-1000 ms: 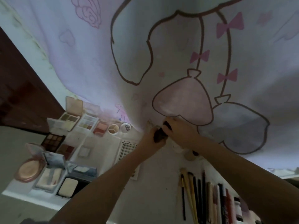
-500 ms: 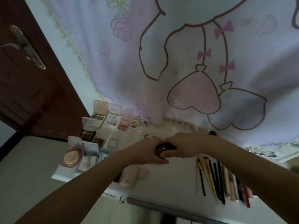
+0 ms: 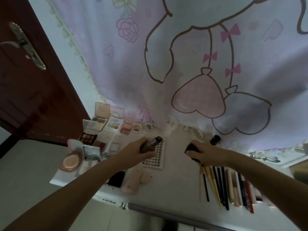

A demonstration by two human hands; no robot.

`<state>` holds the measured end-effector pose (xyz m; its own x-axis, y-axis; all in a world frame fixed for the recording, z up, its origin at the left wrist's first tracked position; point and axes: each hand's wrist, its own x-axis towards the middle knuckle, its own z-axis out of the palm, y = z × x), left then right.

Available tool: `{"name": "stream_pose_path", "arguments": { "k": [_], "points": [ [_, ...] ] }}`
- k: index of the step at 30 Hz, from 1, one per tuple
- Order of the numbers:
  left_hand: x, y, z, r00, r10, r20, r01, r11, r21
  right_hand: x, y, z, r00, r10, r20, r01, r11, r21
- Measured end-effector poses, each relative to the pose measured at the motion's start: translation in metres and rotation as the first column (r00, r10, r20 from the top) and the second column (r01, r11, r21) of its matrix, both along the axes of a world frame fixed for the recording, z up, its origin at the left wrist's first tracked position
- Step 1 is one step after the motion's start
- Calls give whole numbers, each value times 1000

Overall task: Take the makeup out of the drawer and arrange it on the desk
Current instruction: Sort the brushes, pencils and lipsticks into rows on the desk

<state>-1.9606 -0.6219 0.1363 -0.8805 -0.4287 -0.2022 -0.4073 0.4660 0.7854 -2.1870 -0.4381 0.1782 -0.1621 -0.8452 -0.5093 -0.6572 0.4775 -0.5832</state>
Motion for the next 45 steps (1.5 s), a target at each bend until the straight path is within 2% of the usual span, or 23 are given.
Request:
{"name": "stream_pose_path", "arguments": {
  "k": [2,4,8,11,13,14,17,18,19,21,23,26,29,32,33,35,37,39,41,43,45],
  "points": [
    [-20,3,-12,996,86,-24,-80,981,179,1,-10,-21,957,-174,231,183,983,-18],
    [-40,0,-23,985,173,0,-167,951,261,0,-25,-44,905,-287,314,326,942,-78],
    [-80,-10,-44,982,186,8,-186,974,131,-3,-56,-80,830,-460,315,544,791,-281],
    [-116,-17,-47,934,312,-172,-311,950,34,-11,-76,-99,768,-555,320,637,717,-284],
    [-139,-25,-53,891,371,-261,-398,916,-58,-19,-89,-112,754,-593,283,656,696,-291],
    [-147,-29,-56,878,401,-261,-429,901,-59,-24,-95,-117,773,-594,221,634,715,-295],
    [-162,-38,-71,841,495,-218,-500,865,38,-35,-113,-132,856,-516,-9,481,803,-351],
    [-166,-39,-77,835,514,-196,-517,855,43,-37,-119,-138,867,-489,-96,416,816,-402],
    [-168,-39,-83,829,530,-178,-529,847,55,-38,-124,-144,848,-517,-115,424,794,-436],
    [-171,-39,-93,806,571,-158,-559,821,117,-39,-130,-156,867,-487,-107,404,813,-420],
    [-171,-40,-99,795,587,-150,-567,808,158,-38,-138,-165,842,-538,-38,480,780,-402],
    [-172,-44,-102,815,560,-152,-543,828,136,-37,-141,-160,817,-569,93,560,744,-366],
    [-172,-43,-104,832,530,-167,-520,848,100,-37,-142,-148,827,-555,94,559,791,-247],
    [-171,-42,-100,851,508,-133,-504,861,68,-35,-140,-119,836,-507,210,549,772,-321],
    [-168,-40,-98,844,518,-136,-513,855,74,-38,-137,-106,854,-481,198,520,781,-345],
    [-159,-30,-93,783,600,-167,-593,800,93,-55,-126,-78,890,-440,121,452,814,-363],
    [-150,-8,-93,730,664,-164,-666,744,47,-75,-106,-51,904,-428,-10,391,833,-392],
    [-150,23,-99,781,595,-191,-607,795,-6,-92,-87,-37,903,-343,-257,253,911,-326],
    [-165,51,-109,888,429,-164,-436,900,-7,-91,-75,-33,840,-111,-532,96,994,-55],
    [-191,71,-124,960,267,-86,-265,964,40,-84,-71,-35,790,69,-609,21,990,139],
    [-218,79,-134,980,200,5,-199,970,140,-76,-73,-36,796,98,-598,49,973,225]
  ]
}}
